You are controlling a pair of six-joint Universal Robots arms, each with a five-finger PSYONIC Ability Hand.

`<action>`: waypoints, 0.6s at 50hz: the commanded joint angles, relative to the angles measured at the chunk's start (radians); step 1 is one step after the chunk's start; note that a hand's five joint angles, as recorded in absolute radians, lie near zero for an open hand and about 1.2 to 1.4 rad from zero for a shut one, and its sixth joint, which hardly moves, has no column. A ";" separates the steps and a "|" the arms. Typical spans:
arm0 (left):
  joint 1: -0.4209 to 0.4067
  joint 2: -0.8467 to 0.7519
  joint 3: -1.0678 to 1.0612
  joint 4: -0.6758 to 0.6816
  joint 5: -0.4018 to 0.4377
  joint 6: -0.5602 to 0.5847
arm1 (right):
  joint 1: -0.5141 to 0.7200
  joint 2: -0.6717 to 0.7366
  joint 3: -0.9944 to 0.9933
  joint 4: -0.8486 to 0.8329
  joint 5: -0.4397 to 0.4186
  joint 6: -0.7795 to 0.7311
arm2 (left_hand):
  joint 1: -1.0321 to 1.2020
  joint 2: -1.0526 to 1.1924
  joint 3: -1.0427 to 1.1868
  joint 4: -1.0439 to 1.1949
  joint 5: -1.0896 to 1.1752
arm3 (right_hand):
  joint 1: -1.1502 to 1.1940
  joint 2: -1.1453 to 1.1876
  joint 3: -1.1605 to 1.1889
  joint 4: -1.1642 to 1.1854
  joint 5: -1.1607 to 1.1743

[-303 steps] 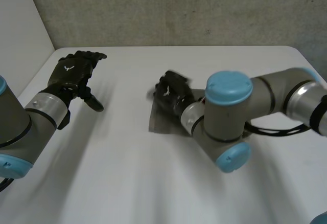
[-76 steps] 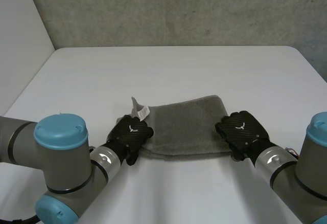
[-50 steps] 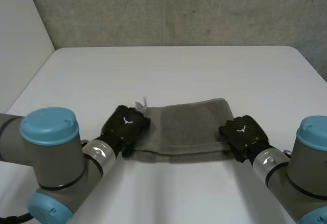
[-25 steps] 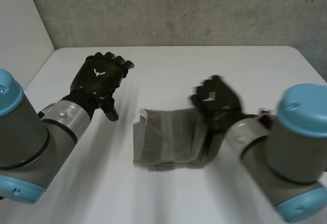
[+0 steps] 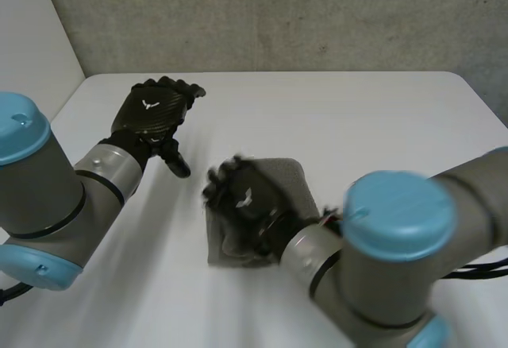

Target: Fold the towel.

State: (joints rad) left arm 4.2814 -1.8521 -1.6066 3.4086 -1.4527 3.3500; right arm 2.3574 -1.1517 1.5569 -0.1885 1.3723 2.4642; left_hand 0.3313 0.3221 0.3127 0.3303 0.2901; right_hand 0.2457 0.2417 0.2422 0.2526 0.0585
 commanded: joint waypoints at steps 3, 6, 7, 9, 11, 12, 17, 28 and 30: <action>-0.055 -0.082 0.037 0.000 -0.001 -0.021 | -0.222 -0.126 0.067 0.046 -0.015 0.343 | -0.080 -0.071 -0.061 -0.079 -0.213 | -0.071 -0.067 -0.068 -0.078 -0.058; -0.075 -0.101 0.043 0.000 -0.002 -0.035 | -0.245 -0.126 0.068 0.061 -0.029 0.358 | -0.080 -0.070 -0.061 -0.079 -0.213 | -0.071 -0.067 -0.068 -0.078 -0.058; -0.092 -0.117 0.053 -0.002 -0.002 -0.053 | -0.262 -0.125 0.069 0.076 -0.045 0.369 | -0.077 -0.068 -0.058 -0.076 -0.210 | -0.071 -0.067 -0.068 -0.078 -0.058; -0.103 -0.137 0.059 -0.003 0.000 -0.070 | -0.276 -0.118 0.069 0.092 -0.062 0.375 | -0.074 -0.065 -0.055 -0.073 -0.207 | -0.071 -0.067 -0.068 -0.078 -0.058; -0.121 -0.180 0.070 -0.009 0.000 -0.096 | -0.305 -0.102 0.058 0.104 -0.073 0.390 | -0.074 -0.065 -0.055 -0.073 -0.207 | -0.071 -0.067 -0.068 -0.078 -0.058; -0.121 -0.180 0.070 -0.009 0.000 -0.096 | -0.305 -0.102 0.058 0.104 -0.073 0.391 | -0.074 -0.065 -0.055 -0.073 -0.207 | -0.071 -0.067 -0.068 -0.078 -0.058; -0.161 -0.249 0.088 -0.045 0.000 -0.101 | -0.314 -0.017 0.029 0.106 -0.071 0.437 | -0.071 -0.062 -0.052 -0.070 -0.204 | -0.071 -0.067 -0.068 -0.078 -0.058; -0.175 -0.349 0.102 -0.092 -0.049 -0.083 | -0.302 0.172 -0.055 0.113 -0.065 0.486 | -0.068 -0.059 -0.049 -0.067 -0.201 | -0.071 -0.067 -0.068 -0.078 -0.058; -0.175 -0.348 0.111 -0.103 -0.090 -0.052 | -0.302 0.185 -0.061 0.118 -0.065 0.486 | -0.071 -0.062 -0.052 -0.070 -0.204 | -0.071 -0.067 -0.068 -0.078 -0.058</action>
State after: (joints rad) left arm 4.1046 -2.1799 -1.5080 3.3248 -1.4716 3.2569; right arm 2.0526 -1.0339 1.5247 -0.0759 1.3052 2.9464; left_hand 0.3313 0.3222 0.3128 0.3303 0.2918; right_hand 0.2323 0.2416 0.2395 0.2525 0.0585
